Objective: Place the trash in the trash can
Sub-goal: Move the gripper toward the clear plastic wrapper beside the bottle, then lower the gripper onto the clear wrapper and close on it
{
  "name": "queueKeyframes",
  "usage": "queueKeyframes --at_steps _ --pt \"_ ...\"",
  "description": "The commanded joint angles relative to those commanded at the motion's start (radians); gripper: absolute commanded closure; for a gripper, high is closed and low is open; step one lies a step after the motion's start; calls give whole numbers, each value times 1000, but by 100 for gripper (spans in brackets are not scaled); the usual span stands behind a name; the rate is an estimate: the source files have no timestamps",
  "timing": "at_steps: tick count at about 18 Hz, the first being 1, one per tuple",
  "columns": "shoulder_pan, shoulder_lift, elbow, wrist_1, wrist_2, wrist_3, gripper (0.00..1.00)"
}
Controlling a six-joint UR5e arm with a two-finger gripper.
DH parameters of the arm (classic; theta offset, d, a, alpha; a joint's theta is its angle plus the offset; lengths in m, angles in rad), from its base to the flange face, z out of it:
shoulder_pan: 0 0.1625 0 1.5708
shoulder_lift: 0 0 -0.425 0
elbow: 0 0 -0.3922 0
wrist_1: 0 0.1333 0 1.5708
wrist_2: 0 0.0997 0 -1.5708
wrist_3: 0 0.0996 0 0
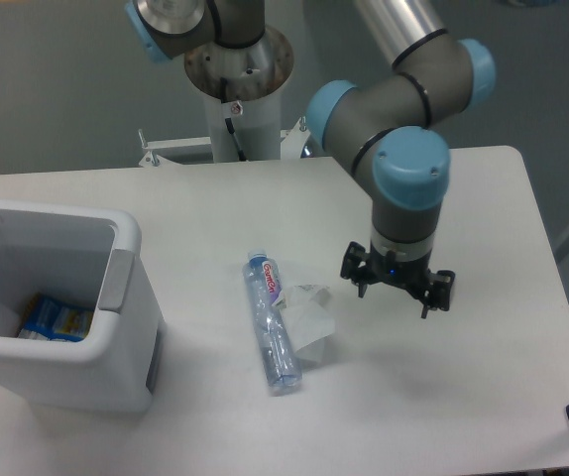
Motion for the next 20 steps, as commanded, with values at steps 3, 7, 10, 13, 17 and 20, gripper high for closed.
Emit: queueKeyframes --at_steps 3,7,10,13,17,20 --pt "-12 0 -15 0 0 -15 0" --pt "-38 -12 -34 -5 0 -35 0" --pt "-52 -23 -61 -3 -2 -35 0" --pt "-61 -43 -61 -3 -34 -89 0" --pt "-75 -48 -83 -2 -51 -114 0" --pt "-77 -57 -89 2 -51 -115 0"
